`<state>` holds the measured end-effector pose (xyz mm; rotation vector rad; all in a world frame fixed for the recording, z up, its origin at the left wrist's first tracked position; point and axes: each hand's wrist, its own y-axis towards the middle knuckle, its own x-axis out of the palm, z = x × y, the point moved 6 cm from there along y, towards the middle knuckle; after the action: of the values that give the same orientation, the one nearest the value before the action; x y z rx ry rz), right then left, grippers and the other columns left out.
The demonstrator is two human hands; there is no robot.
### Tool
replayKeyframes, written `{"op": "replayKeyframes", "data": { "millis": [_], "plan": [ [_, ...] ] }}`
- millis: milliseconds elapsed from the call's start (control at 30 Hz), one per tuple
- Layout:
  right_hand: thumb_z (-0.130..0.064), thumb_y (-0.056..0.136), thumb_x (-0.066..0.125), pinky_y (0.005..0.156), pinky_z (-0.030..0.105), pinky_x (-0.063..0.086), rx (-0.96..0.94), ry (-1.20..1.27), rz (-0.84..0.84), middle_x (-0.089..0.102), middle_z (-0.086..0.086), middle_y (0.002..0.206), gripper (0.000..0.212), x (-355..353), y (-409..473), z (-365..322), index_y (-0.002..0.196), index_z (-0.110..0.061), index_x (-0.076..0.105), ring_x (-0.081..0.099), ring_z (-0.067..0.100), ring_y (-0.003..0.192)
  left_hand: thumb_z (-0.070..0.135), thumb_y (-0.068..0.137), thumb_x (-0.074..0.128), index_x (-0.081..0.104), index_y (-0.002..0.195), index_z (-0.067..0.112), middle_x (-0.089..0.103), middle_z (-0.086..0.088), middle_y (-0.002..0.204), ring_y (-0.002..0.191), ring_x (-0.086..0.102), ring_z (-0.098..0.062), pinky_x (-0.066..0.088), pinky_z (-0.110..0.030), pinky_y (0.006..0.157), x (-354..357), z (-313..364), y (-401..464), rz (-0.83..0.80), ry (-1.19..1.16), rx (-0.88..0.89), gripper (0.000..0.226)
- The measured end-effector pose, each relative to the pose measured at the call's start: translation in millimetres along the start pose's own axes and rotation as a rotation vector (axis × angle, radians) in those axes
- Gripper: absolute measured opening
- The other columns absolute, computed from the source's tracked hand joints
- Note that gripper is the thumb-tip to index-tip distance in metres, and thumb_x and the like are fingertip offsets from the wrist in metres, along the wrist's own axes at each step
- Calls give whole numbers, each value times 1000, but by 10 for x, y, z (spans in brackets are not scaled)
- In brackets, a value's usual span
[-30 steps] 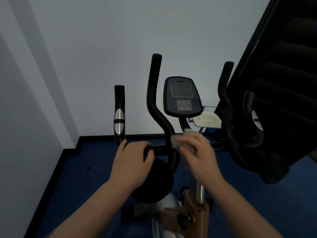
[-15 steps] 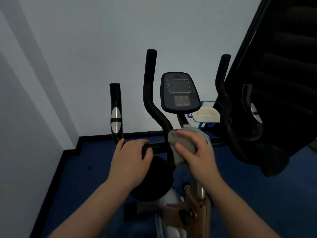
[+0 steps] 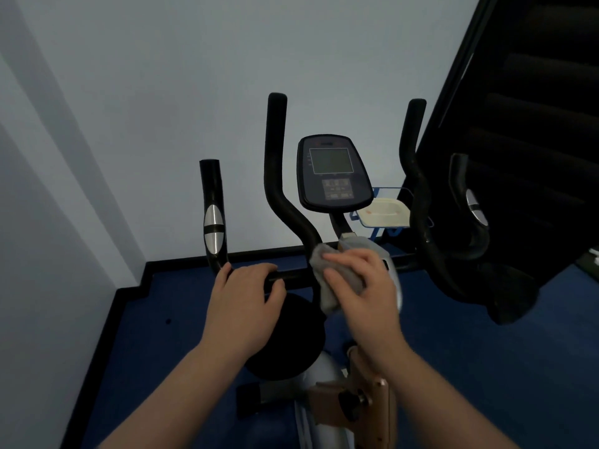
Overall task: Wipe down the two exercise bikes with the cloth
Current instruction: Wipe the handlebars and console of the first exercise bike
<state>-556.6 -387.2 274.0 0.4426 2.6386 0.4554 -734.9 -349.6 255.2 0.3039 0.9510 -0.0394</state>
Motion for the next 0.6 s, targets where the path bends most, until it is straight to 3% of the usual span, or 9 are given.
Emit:
{"op": "replayKeyframes", "data": {
  "millis": [167, 300, 400, 500, 600],
  "plan": [
    [-5, 86, 68, 87, 9, 39, 30, 32, 32, 52, -2, 107, 18, 176, -241, 51, 98, -18, 73, 52, 4, 103, 38, 95, 42, 58, 126, 28, 61, 16, 116, 114, 49, 2, 3, -25, 117, -1, 9, -24, 4, -26, 2, 36],
    [2, 85, 67, 87, 10, 41, 132, 195, -21, 55, -3, 107, 42, 92, -707, 248, 88, -39, 75, 56, 4, 104, 39, 95, 41, 57, 127, 28, 61, 15, 118, 115, 50, 1, 3, -27, 119, 5, -4, -6, -1, -23, -2, 37],
    [1, 84, 68, 86, 15, 43, 104, 167, -13, 56, 0, 102, 32, -10, -464, 159, 86, -30, 75, 56, 2, 97, 39, 95, 41, 56, 128, 28, 61, 15, 117, 116, 49, 1, 3, -27, 118, 5, 3, -9, -2, -23, 0, 38],
    [-6, 87, 67, 87, 8, 39, 35, 101, 53, 54, 2, 107, 19, -29, 72, -55, 94, -23, 72, 50, -6, 97, 38, 95, 41, 57, 127, 27, 62, 15, 113, 114, 51, 0, 4, -28, 118, -5, 0, -10, -2, -14, 4, 37],
    [-10, 90, 64, 95, 20, 43, 26, -6, -27, 49, -1, 113, 19, 176, 249, -91, 105, -19, 72, 49, 1, 104, 38, 96, 41, 57, 127, 27, 63, 14, 115, 114, 51, -1, 5, -28, 118, -7, 10, -7, -3, -1, 4, 37]
  ]
}}
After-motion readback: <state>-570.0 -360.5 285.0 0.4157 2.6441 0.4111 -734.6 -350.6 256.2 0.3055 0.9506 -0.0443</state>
